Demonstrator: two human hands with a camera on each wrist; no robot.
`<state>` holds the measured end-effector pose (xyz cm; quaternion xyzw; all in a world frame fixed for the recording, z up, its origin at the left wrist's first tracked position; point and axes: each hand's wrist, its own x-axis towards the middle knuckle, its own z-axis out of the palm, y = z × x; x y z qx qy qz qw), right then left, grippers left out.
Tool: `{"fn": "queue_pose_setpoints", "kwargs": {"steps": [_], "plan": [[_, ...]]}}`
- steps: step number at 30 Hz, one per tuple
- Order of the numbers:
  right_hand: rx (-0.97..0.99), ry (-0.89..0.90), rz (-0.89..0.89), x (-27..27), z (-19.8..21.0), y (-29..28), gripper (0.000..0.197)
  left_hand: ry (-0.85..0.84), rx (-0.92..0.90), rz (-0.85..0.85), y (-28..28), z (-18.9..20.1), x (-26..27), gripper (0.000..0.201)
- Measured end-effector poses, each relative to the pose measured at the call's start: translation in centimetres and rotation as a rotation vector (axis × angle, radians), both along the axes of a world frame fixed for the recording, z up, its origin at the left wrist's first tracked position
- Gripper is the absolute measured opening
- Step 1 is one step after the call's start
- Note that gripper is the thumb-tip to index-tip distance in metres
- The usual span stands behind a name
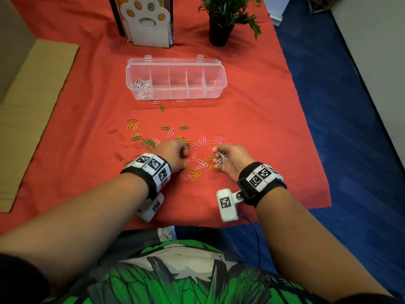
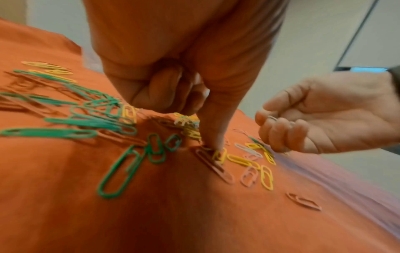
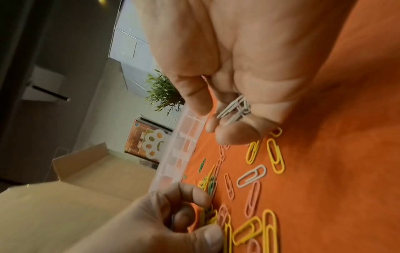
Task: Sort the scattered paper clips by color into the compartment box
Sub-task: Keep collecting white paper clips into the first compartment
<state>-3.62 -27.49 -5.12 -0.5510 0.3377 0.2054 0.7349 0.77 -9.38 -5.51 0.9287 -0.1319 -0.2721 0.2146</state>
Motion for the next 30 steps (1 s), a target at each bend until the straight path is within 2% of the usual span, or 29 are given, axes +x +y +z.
{"fn": "queue_pose_setpoints", "kwargs": {"steps": [2, 3, 5, 7, 10, 13, 15, 18, 21, 25, 28, 30], "plan": [[-0.118, 0.001, 0.075, 0.0, 0.0, 0.6, 0.019, 0.021, 0.004, 0.023, 0.5, 0.2, 0.4, 0.024], [-0.259, -0.008, 0.186, 0.1, 0.0, 1.0, 0.018, 0.026, -0.001, 0.046, 0.7, 0.2, 0.5, 0.024], [-0.673, -0.063, 0.505, 0.1, 0.1, 1.6, 0.014, 0.043, -0.039, 0.124, 0.8, 0.0, 0.5, 0.019], [-1.049, -0.160, 0.778, -0.3, 0.1, 2.3, 0.018, 0.076, -0.097, 0.206, 0.7, -0.1, 0.5, 0.014], [-1.331, -0.277, 0.998, -1.1, 0.1, 3.5, 0.029, 0.171, -0.194, 0.326, 0.4, -0.2, 0.6, 0.015], [-1.483, -0.349, 1.074, -1.3, 0.1, 4.2, 0.032, 0.298, -0.319, 0.448, 0.4, -0.1, 0.7, 0.015], [-1.525, -0.362, 1.109, -1.0, 0.1, 4.4, 0.033, 0.356, -0.378, 0.502, 0.6, -0.1, 0.8, 0.021], [-1.484, -0.300, 1.137, -0.1, 0.0, 4.4, 0.034, 0.439, -0.469, 0.552, 1.0, 0.4, 1.1, 0.027], [-1.340, -0.247, 1.107, 1.3, -0.4, 4.0, 0.029, 0.382, -0.469, 0.516, 1.7, 0.5, 1.7, 0.025], [-1.204, -0.199, 0.809, 2.7, 0.3, 2.8, 0.020, 0.150, -0.288, 0.276, 1.9, 1.1, 1.8, 0.007], [-1.121, -0.127, 0.676, 3.2, 0.7, 1.9, 0.022, -0.038, -0.121, -0.001, 0.4, 1.4, 1.4, 0.019], [-0.941, -0.072, 0.582, 3.6, 0.3, 1.4, 0.020, -0.129, -0.038, -0.179, -0.9, 1.1, 1.2, 0.026]]}}
